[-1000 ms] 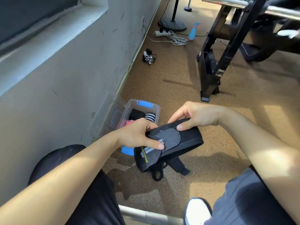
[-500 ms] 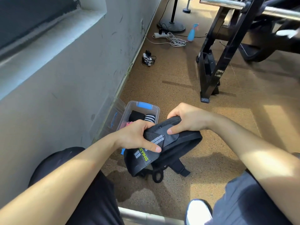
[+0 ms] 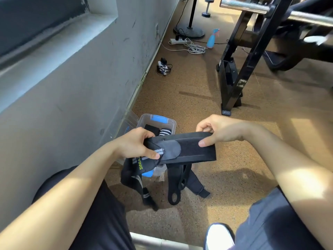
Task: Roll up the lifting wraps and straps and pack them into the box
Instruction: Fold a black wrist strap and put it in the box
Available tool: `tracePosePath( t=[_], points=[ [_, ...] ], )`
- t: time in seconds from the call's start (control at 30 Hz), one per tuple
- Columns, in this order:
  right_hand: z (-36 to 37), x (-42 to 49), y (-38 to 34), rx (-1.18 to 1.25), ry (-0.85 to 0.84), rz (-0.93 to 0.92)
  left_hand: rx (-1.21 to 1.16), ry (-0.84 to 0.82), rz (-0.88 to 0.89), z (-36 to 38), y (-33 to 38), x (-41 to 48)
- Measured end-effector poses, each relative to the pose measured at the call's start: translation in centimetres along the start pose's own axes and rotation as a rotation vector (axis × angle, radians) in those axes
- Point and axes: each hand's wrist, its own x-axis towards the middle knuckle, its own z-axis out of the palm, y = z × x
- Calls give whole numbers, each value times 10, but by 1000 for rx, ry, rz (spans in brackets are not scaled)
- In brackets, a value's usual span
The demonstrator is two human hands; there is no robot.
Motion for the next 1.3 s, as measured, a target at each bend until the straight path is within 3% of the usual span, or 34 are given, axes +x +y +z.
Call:
tracePosePath(
  t=[0.07,0.27,0.37,0.47,0.53,0.63,0.8,0.87,1.0,1.2,1.3],
  points=[
    [4,2,-6,118,50,-61,6,0,-19,0,1,0],
    [30,16,-23,286,146,-170,-458,16,159,12,25,-1],
    [27,18,-17,235,6,-52,-637,125,153,14,26,0],
    [18,12,0,112,-149,79,-859,354,66,0,22,0],
    [13,12,9,93,-113,79,-789,496,18,-8,18,2],
    [9,15,9,188,79,1,-639,516,15,-8,13,3],
    [14,18,0,409,224,-168,-473,218,49,6,18,1],
    [18,19,-5,449,229,-210,-463,157,33,13,19,4],
    [27,20,-11,480,181,-235,-421,57,179,26,25,6],
    [28,22,-12,452,199,-151,-415,284,149,28,25,10],
    [28,24,-6,375,116,-73,-527,383,98,26,21,11]
  ],
)
